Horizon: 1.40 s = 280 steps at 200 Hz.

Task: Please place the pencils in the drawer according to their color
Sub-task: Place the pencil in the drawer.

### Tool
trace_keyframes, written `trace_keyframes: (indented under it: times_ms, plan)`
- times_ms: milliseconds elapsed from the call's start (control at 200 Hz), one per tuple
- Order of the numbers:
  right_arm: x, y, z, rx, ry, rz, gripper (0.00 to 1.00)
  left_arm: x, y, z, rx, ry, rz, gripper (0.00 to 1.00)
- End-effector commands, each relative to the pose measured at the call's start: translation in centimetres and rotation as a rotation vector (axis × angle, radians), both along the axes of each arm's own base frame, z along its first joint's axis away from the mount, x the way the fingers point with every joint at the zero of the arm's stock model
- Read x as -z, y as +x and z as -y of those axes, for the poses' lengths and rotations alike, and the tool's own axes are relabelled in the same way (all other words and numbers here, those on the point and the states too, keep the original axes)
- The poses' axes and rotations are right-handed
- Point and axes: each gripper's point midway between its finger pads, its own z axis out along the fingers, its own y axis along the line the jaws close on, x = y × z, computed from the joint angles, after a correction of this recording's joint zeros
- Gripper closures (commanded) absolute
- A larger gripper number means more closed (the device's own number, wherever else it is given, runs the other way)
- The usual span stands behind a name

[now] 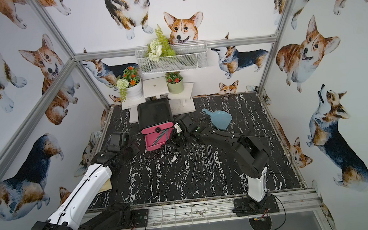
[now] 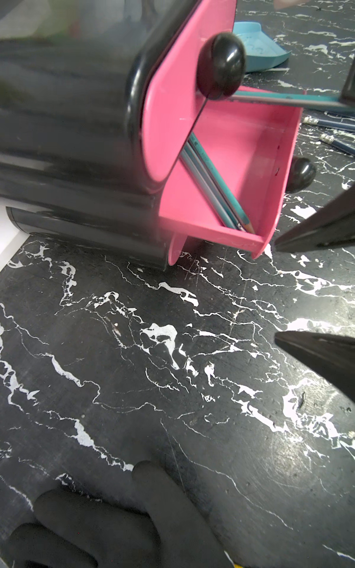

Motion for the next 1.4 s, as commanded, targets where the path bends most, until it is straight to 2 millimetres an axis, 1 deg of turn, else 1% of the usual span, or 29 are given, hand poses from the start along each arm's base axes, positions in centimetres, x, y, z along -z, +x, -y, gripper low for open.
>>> trace_keyframes:
  times_ms: [0,275,465,656,796,836,1026,1096,1171,1181,1196,1321,1396]
  plan:
    - [-0.8,1.8,-0.7,0.071,0.034,0.028,1.0,-0.4,0.3,0.2,0.015,-0.005,0.02,0.52]
    - [-1.4,3.8,-1.9,0.141,0.085,0.04,1.0,-0.3,0.2,0.5,0.026,-0.018,0.021,0.53]
    - [-1.8,4.4,-3.4,0.142,0.103,0.057,0.97,-0.3,0.2,0.6,0.03,-0.02,0.025,0.53]
    - [-2.0,4.7,-5.0,0.121,0.121,0.061,0.81,-0.3,0.2,0.6,0.032,-0.021,0.026,0.53]
    - [-2.5,4.3,-5.3,0.1,0.119,0.075,0.81,-0.4,0.1,0.5,0.03,-0.017,0.027,0.53]
    - [-3.0,4.0,-5.3,0.088,0.116,0.09,0.81,-0.4,0.1,0.4,0.03,-0.015,0.028,0.53]
    - [-4.1,3.0,-3.4,0.053,0.047,0.169,0.8,-0.3,0.1,-0.4,-0.002,0.004,0.01,0.52]
    - [-4.3,2.5,-2.5,0.042,0.013,0.195,0.81,-0.4,0.6,-0.3,0.002,-0.021,0.011,0.54]
    - [-4.7,2.1,-1.6,0.025,-0.016,0.233,0.82,0.2,0.7,-0.2,0.017,-0.029,-0.011,0.57]
    - [-4.7,2.0,-1.5,0.022,-0.022,0.238,0.82,-0.8,1.2,0.0,0.022,-0.035,0.011,0.57]
    - [-4.7,1.9,-1.2,0.019,-0.036,0.247,0.82,-1.2,1.4,0.2,0.027,-0.04,0.019,0.57]
    - [-4.8,0.9,1.1,-0.025,-0.163,0.345,0.81,-1.4,1.3,0.5,0.047,-0.051,0.016,0.57]
    - [-4.6,-0.1,2.3,-0.082,-0.259,0.433,0.79,-1.5,1.1,0.5,0.049,-0.049,0.016,0.57]
